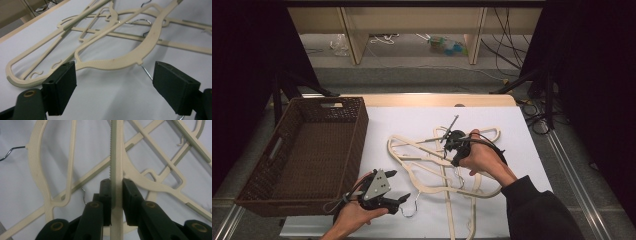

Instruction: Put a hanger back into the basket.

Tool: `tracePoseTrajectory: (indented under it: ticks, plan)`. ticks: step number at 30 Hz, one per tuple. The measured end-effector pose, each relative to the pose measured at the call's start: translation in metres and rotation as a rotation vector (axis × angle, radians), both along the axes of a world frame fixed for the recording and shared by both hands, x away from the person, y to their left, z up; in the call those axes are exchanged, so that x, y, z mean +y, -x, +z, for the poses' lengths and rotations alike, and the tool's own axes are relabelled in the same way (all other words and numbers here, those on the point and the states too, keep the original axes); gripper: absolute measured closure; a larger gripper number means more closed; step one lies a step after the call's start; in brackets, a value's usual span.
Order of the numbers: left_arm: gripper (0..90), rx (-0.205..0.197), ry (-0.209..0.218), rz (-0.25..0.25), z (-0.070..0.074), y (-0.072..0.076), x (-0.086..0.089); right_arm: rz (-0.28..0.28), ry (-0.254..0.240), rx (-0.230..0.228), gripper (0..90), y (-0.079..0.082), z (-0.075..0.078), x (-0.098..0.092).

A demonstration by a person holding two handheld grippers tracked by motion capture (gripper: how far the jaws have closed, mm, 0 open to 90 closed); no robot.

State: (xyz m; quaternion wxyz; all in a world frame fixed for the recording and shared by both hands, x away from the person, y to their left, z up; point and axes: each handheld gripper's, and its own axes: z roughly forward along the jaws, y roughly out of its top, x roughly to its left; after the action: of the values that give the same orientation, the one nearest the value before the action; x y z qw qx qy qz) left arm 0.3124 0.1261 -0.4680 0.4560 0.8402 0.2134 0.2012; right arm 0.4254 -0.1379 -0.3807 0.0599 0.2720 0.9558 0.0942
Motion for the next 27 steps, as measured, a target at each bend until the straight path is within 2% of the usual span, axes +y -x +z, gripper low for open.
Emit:
tracePoseTrajectory:
  ticks: [3,5,7,10,13,14,18,21,23,25,27]
  plan:
    - [19.7,-0.025,-0.044,-0.025,-0.006,-0.005,-0.007,0.009,0.002,0.0,79.1,0.0,0.003,-0.004]
    - [21.1,-0.036,-0.057,-0.029,-0.008,-0.008,-0.01,0.001,-0.001,-0.001,79.1,0.001,0.005,-0.006]
    - [23.5,-0.04,-0.048,-0.04,-0.011,-0.013,-0.013,0.004,-0.004,-0.011,79.1,0.001,0.006,-0.007]
    - [24.7,-0.064,-0.059,-0.045,-0.013,-0.018,-0.016,0.019,-0.013,-0.014,79.1,0.002,0.007,-0.01]
    - [25.8,-0.098,-0.126,-0.073,-0.015,-0.024,-0.021,0.003,-0.009,-0.009,79.2,0.003,0.009,-0.009]
    - [25.9,-0.087,-0.117,-0.077,-0.017,-0.025,-0.023,0.006,-0.009,-0.008,79.2,0.003,0.009,-0.009]
    - [25.9,-0.081,-0.142,-0.093,-0.019,-0.028,-0.027,0.01,-0.006,-0.008,79.1,0.003,0.009,-0.009]
    - [25.9,-0.085,-0.16,-0.108,-0.021,-0.03,-0.028,0.016,-0.004,0.001,79.2,0.002,0.01,-0.01]
    - [26.2,-0.094,-0.193,-0.119,-0.023,-0.03,-0.03,0.018,-0.011,-0.003,79.2,0.002,0.009,-0.011]
    - [26.6,-0.106,-0.206,-0.125,-0.024,-0.031,-0.032,0.022,-0.001,0.005,79.1,0.002,0.009,-0.011]
    - [26.2,-0.112,-0.199,-0.119,-0.025,-0.032,-0.033,0.025,-0.008,-0.001,79.1,0.002,0.009,-0.011]
